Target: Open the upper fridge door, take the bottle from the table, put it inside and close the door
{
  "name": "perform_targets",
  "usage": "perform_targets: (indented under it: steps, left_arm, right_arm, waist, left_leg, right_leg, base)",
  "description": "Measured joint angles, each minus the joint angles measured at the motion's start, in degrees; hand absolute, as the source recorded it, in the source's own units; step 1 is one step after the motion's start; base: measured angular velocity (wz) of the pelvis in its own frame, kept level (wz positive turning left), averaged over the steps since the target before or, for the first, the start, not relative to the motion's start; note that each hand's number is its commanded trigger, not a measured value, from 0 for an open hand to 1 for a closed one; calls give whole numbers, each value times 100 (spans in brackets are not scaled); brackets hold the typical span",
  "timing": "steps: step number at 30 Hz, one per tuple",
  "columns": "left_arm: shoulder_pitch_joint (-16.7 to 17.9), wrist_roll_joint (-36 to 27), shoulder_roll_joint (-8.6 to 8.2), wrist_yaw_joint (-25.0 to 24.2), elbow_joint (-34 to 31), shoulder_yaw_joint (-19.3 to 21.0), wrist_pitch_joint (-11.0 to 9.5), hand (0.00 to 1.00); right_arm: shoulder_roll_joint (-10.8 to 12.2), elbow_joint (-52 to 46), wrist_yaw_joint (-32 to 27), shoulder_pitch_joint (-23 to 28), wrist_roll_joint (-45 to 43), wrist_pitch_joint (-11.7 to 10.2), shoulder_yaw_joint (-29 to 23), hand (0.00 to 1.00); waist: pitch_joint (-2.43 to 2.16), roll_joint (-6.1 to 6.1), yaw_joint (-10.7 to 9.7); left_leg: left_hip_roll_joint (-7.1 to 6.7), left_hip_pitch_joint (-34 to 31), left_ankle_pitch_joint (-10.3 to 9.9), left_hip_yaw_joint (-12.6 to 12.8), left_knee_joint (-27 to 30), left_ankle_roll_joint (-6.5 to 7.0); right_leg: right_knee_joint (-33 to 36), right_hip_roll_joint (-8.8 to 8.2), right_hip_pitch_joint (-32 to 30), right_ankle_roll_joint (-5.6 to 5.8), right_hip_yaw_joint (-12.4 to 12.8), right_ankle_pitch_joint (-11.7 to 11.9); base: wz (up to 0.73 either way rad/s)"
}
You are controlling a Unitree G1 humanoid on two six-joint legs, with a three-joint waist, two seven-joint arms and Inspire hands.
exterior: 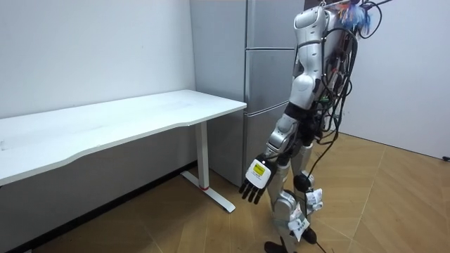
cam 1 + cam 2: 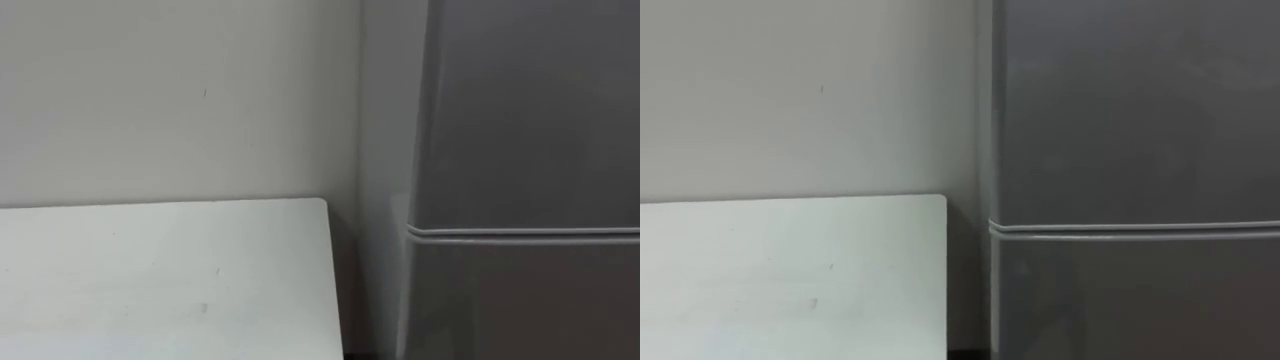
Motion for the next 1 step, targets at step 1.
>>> perform_targets:
  steps: [1]
  left_arm:
    - [1,0,0,0,0,0,-2,0]
  right_arm:
    - [0,0,4,0,0,0,0,0]
  waist:
    - [-1,-2,0]
  left_leg:
    - [0,2,0,0,0,0]
  right_leg:
    - [2,0,0,0,0,0]
  base:
    - [0]
